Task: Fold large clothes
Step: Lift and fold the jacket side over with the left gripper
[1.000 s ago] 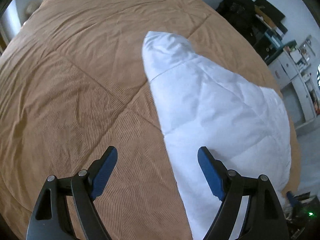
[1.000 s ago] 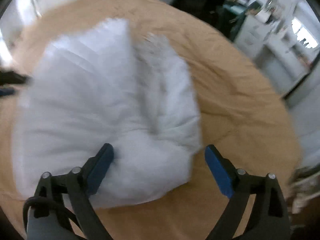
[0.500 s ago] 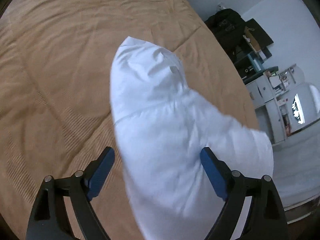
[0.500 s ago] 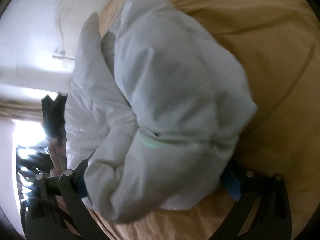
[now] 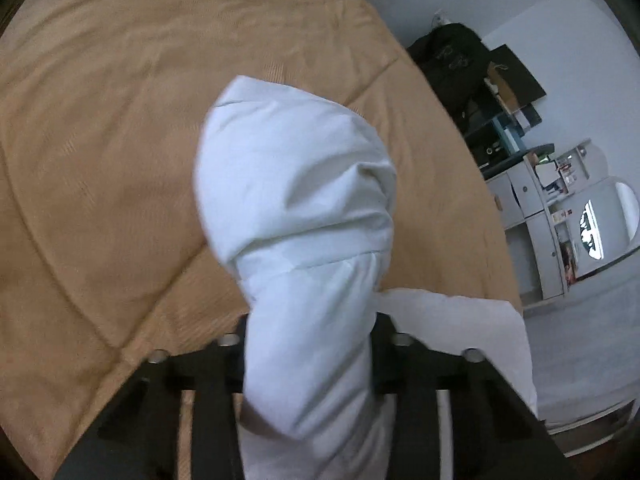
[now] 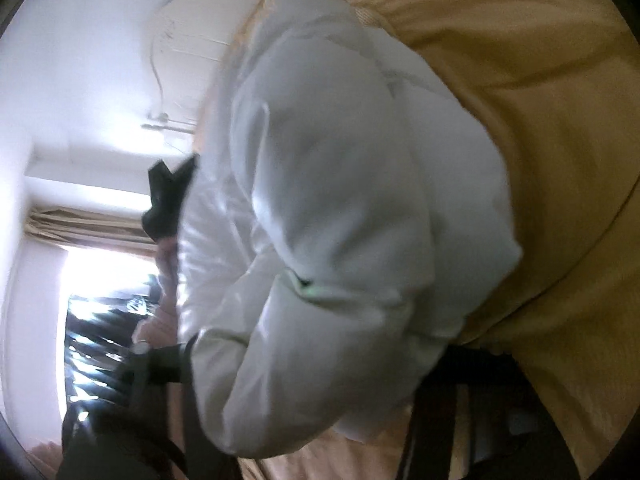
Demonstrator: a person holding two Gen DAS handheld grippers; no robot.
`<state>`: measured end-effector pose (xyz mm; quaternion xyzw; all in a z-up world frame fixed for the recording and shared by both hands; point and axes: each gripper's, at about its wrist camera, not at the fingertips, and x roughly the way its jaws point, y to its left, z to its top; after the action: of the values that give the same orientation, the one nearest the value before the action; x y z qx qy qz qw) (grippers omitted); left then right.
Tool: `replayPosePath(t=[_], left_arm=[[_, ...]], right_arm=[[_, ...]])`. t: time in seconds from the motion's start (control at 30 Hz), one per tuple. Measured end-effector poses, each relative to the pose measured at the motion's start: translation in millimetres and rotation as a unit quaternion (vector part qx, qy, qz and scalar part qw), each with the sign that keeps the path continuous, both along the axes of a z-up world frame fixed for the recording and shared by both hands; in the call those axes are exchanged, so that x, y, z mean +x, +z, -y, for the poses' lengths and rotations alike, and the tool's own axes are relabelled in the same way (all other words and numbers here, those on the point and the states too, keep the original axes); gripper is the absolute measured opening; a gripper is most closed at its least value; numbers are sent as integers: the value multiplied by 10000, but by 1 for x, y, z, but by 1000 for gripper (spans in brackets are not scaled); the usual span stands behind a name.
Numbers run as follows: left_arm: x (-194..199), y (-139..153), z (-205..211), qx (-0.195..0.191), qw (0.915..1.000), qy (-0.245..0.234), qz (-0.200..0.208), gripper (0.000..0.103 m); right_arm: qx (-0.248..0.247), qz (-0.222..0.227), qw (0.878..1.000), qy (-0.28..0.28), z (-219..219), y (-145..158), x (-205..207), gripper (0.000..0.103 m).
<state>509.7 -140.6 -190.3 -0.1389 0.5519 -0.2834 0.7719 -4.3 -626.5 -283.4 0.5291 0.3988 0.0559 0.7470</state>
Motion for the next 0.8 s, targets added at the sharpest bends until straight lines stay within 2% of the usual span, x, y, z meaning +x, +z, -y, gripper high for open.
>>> replayPosePath(t=[0.07,0.13,0.27,0.3,0.37,0.47,0.53,0.57,0.6,0.63,0.67,0.7,0.8], left_arm=[[-4,25,-13,-48,9998,121,129,27],[-7,51,-30,-99,9994,251,216,27],[-21,113,-80,149,9973,339,633,28],[-26,124,-100,234,9965,436,674,29],[-32,128,-133,407,9952,635,627,29],[-31,98,-162,633,9942,807,319,31],[-27,49,-174,917,9918,882,-113,34],[-24,18,-177,1020,9898,903,-418,44],[-23,2,-178,1026,9888,919,-566,53],[-20,-11,-182,860,9890,1006,-657,57],[-13,-15,-187,545,9893,1132,-741,58],[-5,-16,-191,331,9877,1267,-854,58],[22,-18,-195,191,9832,1461,-1079,57]], right_arm=[[-131,71,9998,123,-6,17,2,41],[-377,159,9986,347,-20,36,9,40],[-377,418,9966,604,-49,67,21,40],[-401,529,9952,723,-61,74,23,40],[-305,673,9933,892,-83,80,29,41],[-119,619,9924,1059,-112,67,40,42],[-72,349,9928,1146,-131,42,48,44],[-92,204,9929,1167,-139,30,53,49],[-215,-118,9927,1179,-147,9,56,56],[-247,-465,9918,1162,-153,-14,56,74],[-224,-489,9919,1149,-157,-28,56,85],[-251,-373,9927,1117,-159,-32,55,85],[-449,-429,9917,1128,-160,-27,64,85]])
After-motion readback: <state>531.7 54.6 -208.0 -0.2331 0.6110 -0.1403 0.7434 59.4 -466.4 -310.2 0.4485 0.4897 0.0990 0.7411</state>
